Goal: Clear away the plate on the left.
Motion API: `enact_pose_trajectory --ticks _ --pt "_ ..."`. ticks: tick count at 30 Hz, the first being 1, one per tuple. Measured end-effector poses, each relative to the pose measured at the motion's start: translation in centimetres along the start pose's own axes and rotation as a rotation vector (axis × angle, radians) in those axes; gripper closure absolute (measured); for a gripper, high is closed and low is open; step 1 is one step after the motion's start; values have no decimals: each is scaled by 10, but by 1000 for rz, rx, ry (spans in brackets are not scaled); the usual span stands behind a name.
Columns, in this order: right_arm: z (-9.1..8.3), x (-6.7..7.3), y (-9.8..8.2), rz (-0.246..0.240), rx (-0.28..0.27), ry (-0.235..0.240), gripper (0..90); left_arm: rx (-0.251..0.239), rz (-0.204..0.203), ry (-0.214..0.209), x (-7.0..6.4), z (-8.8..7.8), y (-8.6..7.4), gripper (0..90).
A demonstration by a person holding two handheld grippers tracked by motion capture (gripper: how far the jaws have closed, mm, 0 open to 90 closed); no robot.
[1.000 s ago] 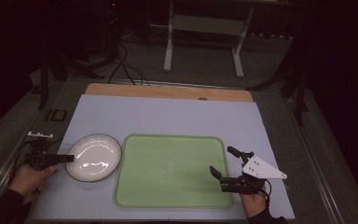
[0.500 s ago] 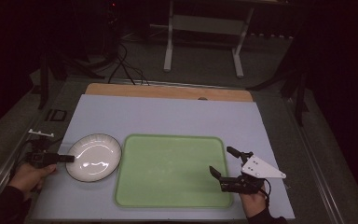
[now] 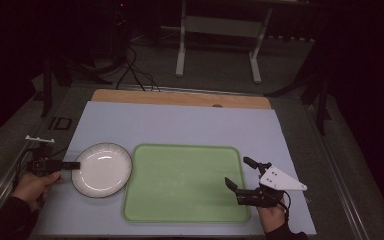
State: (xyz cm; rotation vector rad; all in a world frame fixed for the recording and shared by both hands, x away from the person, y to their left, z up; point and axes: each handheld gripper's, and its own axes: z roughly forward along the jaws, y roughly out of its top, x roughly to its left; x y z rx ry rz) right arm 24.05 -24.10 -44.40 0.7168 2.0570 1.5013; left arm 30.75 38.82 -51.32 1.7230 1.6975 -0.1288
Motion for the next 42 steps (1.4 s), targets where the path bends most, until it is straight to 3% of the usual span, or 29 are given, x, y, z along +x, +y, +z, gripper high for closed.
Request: enact_pose_trajectory --ticks 4,8,18,25,27,42 --pt "0 0 0 2 -2 -1 133 -13 -14 -3 -1 -1 1 859" --pt "-1 -1 0 8 -3 -3 133 -27 -1 -8 -2 -3 2 860" --pt "-1 -1 0 11 -6 -6 133 -66 -3 -1 -8 -17 4 848" --pt "-1 -2 0 14 -8 -6 133 -114 -36 -13 -9 -28 6 847" --pt "-1 -2 -1 12 -7 -6 133 -124 -25 -6 -11 -31 8 846" --pt "-1 -2 -1 17 -7 -6 133 -134 -10 -12 -30 -34 18 844"
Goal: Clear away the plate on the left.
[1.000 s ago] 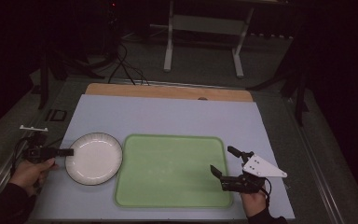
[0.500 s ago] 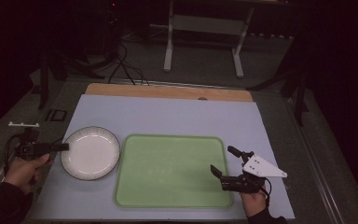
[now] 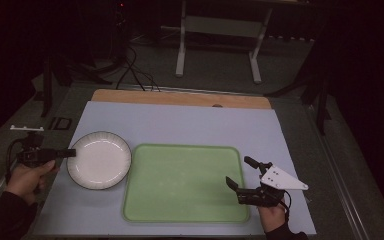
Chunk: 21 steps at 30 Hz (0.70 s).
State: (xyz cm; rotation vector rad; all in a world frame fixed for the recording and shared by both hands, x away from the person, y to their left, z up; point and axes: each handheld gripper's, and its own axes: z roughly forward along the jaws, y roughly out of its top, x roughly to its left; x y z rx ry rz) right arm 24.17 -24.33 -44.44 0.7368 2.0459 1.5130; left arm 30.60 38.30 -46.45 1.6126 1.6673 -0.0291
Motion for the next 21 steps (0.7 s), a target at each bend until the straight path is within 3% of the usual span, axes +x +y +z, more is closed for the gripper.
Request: enact_pose_trajectory --ticks 11,15,21 --pt "-1 0 0 -2 -3 0 133 11 30 -26 -19 9 8 843" --pt "-1 0 0 -1 -2 1 133 12 18 -38 -23 15 9 844" --pt "-1 -1 0 0 -2 1 133 27 44 -42 -34 23 10 844"
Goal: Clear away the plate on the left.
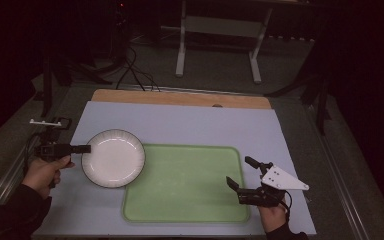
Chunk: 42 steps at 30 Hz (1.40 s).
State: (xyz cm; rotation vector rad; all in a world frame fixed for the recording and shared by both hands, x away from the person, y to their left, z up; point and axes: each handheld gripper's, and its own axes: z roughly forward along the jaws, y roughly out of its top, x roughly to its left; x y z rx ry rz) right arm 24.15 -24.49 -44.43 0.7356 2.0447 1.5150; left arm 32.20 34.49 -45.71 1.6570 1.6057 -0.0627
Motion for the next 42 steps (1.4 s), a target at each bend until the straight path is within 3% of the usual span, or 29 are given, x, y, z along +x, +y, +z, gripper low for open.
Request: enact_pose_trajectory --ticks 10,16,42 --pt "0 0 0 -3 1 -1 133 10 5 -45 -17 10 6 843" --pt "-1 1 1 -10 -1 -3 133 18 40 -48 -29 18 10 841" --pt "-2 1 1 -8 -10 -4 133 70 150 -139 -86 46 24 839"
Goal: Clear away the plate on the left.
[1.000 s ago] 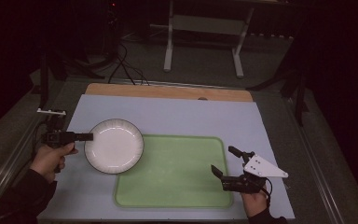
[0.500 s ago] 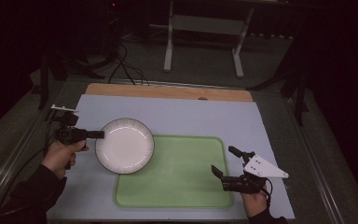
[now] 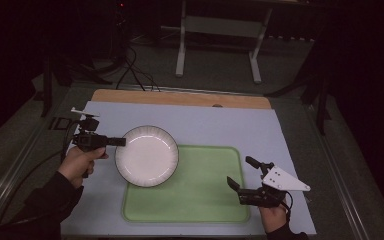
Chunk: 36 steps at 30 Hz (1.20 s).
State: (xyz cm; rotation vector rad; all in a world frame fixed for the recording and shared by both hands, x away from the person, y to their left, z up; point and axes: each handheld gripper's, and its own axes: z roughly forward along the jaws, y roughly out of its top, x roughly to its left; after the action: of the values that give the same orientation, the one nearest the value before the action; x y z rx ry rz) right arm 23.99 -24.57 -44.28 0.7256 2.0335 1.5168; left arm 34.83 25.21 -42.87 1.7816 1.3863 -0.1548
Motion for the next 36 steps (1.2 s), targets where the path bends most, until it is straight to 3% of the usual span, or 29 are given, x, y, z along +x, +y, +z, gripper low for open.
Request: enact_pose_trajectory --ticks 14,28,36 --pt "-2 0 0 -3 -8 -8 133 45 53 -41 -26 29 9 840" --pt "-3 -1 0 -1 -11 -10 133 121 108 -69 -51 69 13 837" --pt "-4 -1 0 -1 -12 -9 133 140 127 -97 -66 91 14 837"
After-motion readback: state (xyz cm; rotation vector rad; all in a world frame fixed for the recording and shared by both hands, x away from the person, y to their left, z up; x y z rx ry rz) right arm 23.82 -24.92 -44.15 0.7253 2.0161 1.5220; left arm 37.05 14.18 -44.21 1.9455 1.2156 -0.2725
